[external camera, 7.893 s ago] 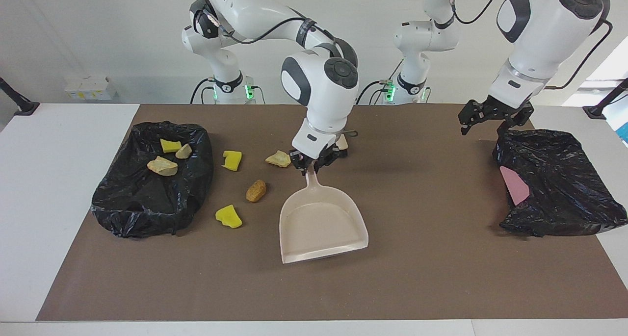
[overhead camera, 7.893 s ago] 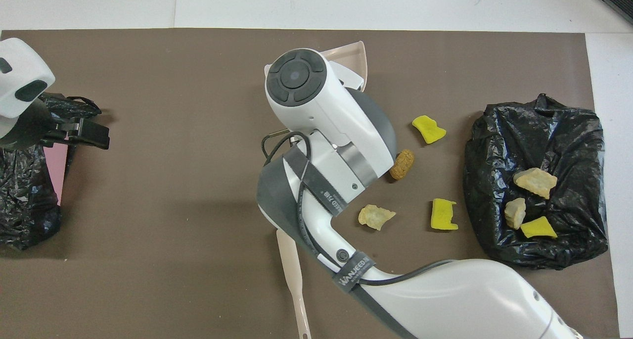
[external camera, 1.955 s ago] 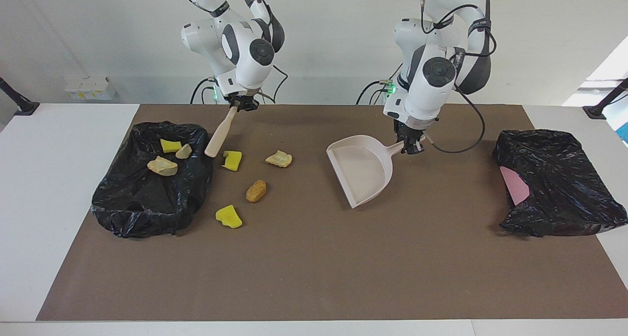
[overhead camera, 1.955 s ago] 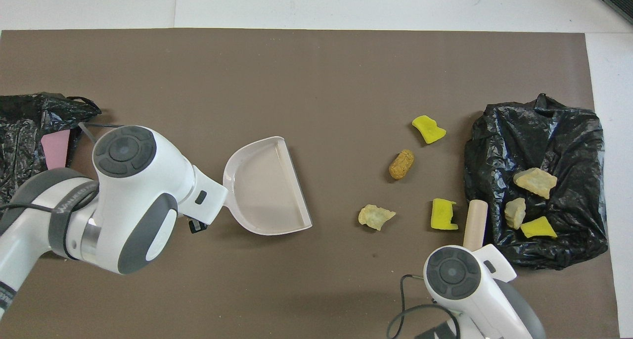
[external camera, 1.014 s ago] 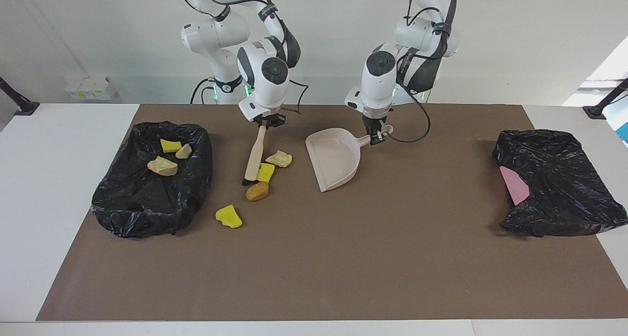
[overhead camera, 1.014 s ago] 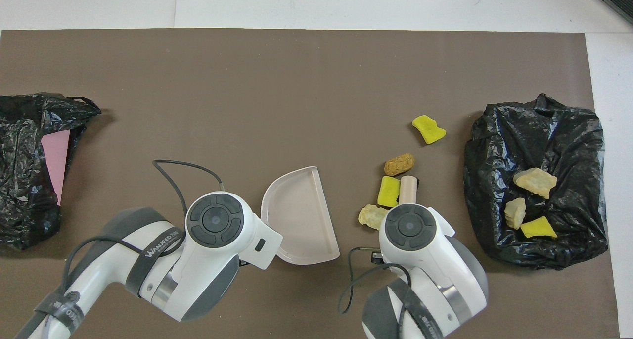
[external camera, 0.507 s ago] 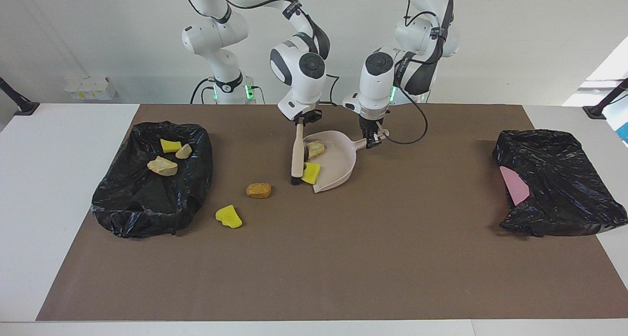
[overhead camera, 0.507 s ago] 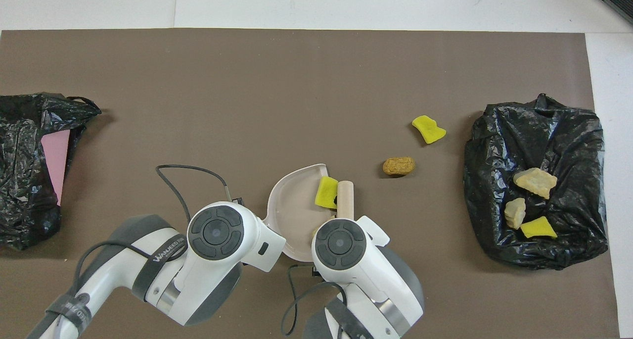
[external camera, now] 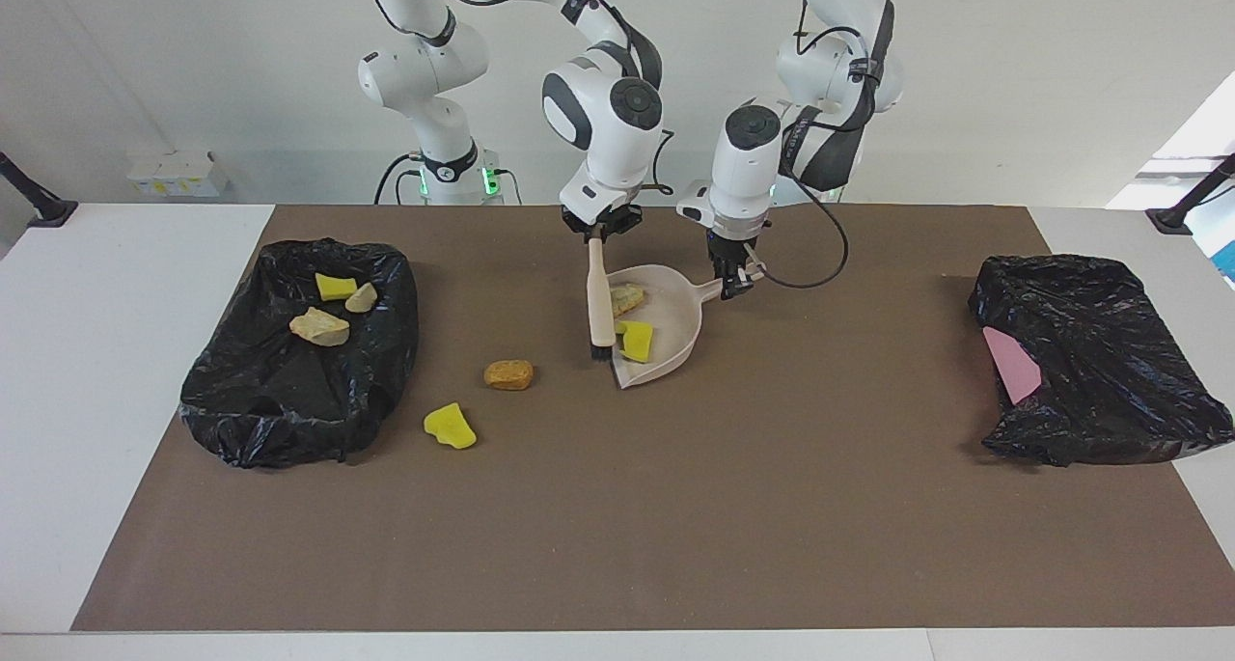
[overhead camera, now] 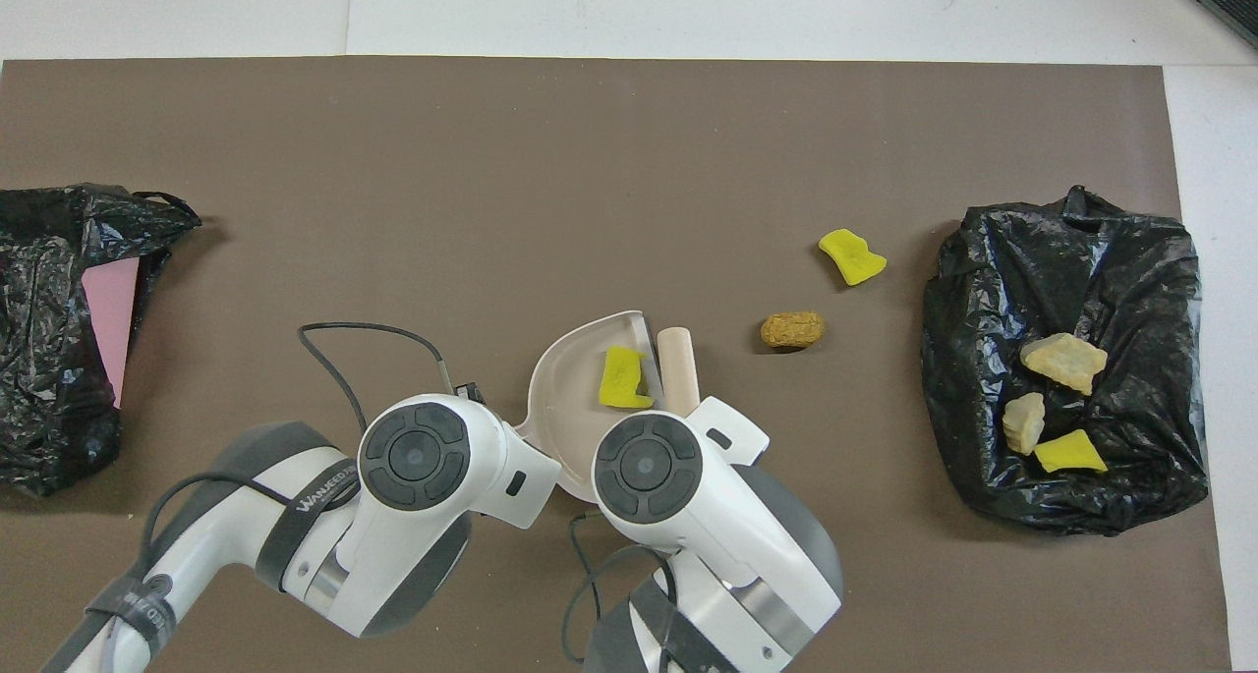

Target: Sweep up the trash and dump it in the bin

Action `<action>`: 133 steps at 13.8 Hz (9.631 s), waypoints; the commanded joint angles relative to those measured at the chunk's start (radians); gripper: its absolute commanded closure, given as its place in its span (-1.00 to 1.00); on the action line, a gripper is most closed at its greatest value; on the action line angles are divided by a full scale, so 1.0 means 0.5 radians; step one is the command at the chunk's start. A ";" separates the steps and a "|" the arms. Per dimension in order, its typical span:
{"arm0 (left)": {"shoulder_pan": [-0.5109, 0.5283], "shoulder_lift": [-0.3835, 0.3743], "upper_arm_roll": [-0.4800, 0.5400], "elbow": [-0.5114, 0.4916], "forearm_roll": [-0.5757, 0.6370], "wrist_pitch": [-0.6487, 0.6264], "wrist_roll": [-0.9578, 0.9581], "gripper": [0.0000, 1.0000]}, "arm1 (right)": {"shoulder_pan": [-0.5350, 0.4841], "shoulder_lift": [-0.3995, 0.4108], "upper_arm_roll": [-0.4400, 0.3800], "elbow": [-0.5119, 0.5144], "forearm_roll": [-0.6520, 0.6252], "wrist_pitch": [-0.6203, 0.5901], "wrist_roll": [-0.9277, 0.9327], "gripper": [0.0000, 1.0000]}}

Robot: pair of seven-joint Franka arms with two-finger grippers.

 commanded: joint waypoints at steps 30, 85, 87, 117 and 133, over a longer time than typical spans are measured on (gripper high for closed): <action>-0.148 0.036 -0.022 0.063 0.019 -0.191 -0.462 1.00 | -0.253 0.272 0.020 0.155 -0.134 -0.050 -0.825 1.00; 2.184 0.677 0.033 1.809 0.517 -0.731 2.447 1.00 | 0.662 -0.145 0.017 -0.591 0.587 0.812 0.577 -0.34; 2.154 0.677 0.033 1.775 0.730 -0.633 2.416 1.00 | 0.601 -0.081 0.014 -0.493 0.563 0.803 0.577 -0.96; 1.338 0.312 0.003 1.446 1.302 -1.234 1.380 1.00 | -0.970 -0.142 -0.020 0.968 0.035 -0.443 -0.448 -1.00; 0.663 0.236 -0.022 1.413 0.071 -1.495 -1.047 1.00 | -0.795 -0.207 -0.403 0.916 0.066 -0.516 -0.825 -1.00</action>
